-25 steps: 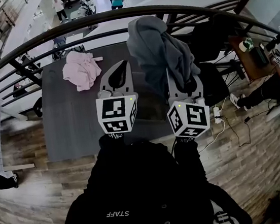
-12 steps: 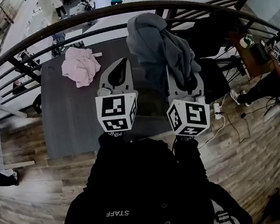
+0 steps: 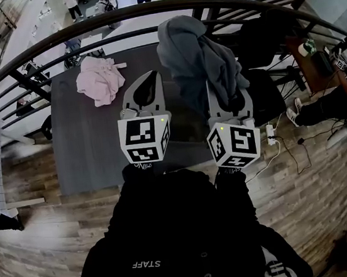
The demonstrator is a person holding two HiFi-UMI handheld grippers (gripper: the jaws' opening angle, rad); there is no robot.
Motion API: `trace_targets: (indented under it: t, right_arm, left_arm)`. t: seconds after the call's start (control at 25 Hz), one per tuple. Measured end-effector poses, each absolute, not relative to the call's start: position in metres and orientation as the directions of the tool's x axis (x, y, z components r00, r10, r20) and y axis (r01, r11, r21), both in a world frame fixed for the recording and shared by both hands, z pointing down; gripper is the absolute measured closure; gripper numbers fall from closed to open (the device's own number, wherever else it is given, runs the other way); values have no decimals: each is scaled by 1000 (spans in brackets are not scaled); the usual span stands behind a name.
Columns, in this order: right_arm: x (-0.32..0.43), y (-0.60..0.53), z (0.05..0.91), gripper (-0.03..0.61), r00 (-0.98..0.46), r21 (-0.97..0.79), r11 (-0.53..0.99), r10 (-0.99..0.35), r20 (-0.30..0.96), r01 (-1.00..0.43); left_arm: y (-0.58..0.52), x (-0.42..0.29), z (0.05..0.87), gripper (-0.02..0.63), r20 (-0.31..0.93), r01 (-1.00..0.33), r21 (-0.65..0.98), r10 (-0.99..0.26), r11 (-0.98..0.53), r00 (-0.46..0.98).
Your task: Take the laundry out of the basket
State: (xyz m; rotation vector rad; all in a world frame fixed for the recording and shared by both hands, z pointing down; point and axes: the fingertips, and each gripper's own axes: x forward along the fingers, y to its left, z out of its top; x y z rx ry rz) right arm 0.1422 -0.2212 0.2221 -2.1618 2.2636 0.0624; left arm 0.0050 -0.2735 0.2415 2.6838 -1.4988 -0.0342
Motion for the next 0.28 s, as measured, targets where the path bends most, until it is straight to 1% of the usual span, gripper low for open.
trace_targets:
  t: [0.28]
  right_arm:
    - [139,-223,225,385,-43,23,42,-998,-44,-999]
  left_arm:
    - [-276,2,247,611,11,-848,73,-850,-525,527]
